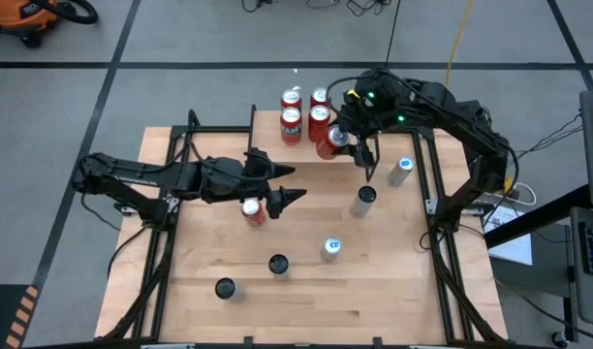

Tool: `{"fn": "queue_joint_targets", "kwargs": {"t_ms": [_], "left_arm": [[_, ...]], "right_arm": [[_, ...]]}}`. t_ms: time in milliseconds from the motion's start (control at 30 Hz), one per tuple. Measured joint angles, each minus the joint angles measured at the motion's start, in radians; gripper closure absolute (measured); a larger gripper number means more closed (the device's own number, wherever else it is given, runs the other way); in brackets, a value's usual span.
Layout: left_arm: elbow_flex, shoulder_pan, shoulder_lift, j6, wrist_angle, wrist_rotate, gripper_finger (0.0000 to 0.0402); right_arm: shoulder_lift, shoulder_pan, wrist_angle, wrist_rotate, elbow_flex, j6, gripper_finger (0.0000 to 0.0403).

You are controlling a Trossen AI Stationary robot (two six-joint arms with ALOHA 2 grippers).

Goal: Place canned beverage on shelf
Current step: Put the red-black soda can on the shelf aligned with the other red-black soda can

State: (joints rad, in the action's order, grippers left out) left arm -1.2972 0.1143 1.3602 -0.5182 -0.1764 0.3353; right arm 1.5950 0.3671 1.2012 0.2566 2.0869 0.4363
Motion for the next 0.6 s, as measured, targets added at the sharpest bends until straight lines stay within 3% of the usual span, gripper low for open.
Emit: {"fn": "queue_joint_targets", "kwargs": {"t_ms": [333, 600], "left_arm": [[0.0, 0.009, 0.0, 0.0, -0.004, 0.002, 0.0007], [0.0, 0.04, 0.0, -0.064, -0.118, 0.002, 0.0007]], "right_arm": [[0.134, 0.067, -0.008, 0.093, 0.0, 0.074, 0.0128], [0.225, 0.104, -0.008, 0.142, 0.0, 0.085, 0.0128]]}}
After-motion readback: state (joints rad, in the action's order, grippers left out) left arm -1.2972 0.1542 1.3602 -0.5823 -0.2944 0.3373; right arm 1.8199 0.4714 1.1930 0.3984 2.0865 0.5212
